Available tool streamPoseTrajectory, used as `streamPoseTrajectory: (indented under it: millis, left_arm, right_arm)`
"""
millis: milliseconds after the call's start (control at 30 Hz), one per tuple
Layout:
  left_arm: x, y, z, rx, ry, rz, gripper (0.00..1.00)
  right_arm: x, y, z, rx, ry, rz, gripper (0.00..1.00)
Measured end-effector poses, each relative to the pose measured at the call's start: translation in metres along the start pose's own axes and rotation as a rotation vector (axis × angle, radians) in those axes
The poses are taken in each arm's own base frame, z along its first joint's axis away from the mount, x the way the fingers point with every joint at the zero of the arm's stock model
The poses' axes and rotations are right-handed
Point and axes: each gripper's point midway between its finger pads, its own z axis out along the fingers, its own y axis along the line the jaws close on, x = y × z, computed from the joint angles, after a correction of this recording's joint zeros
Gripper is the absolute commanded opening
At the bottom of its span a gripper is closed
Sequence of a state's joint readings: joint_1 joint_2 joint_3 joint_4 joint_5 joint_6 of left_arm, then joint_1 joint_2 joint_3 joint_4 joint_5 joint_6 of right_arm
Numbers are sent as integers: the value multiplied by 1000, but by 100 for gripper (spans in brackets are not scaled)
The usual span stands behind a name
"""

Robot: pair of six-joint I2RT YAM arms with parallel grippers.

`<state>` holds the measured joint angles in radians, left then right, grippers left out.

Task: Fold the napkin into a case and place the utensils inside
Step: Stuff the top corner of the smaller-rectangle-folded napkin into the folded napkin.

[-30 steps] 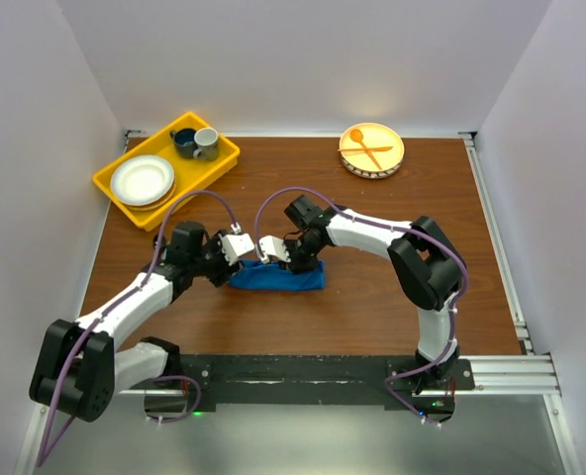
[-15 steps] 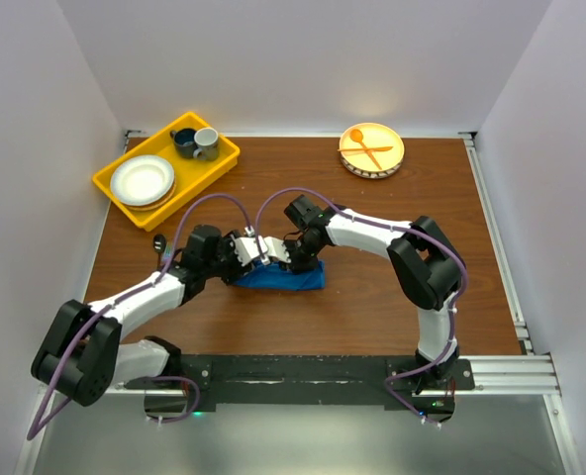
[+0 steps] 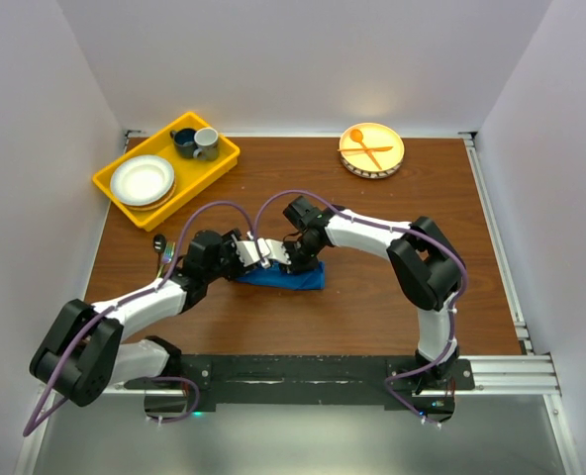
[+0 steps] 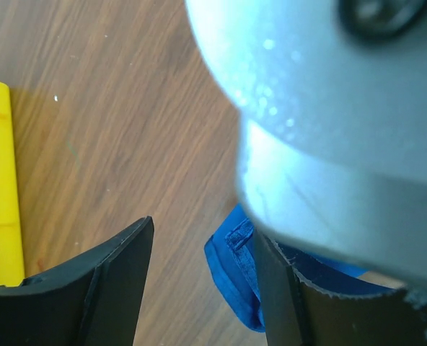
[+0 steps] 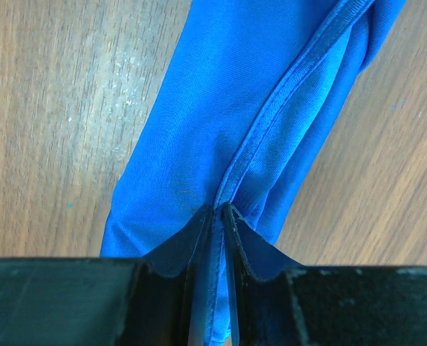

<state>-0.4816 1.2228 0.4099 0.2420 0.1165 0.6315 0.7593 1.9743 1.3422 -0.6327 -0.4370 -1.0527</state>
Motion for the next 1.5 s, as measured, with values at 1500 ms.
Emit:
streamPoseTrajectory:
  millis: [1500]
  left_arm:
    - [21, -28, -41, 243, -106, 41, 68]
  right_arm:
    - [-1, 2, 0, -14, -29, 79, 19]
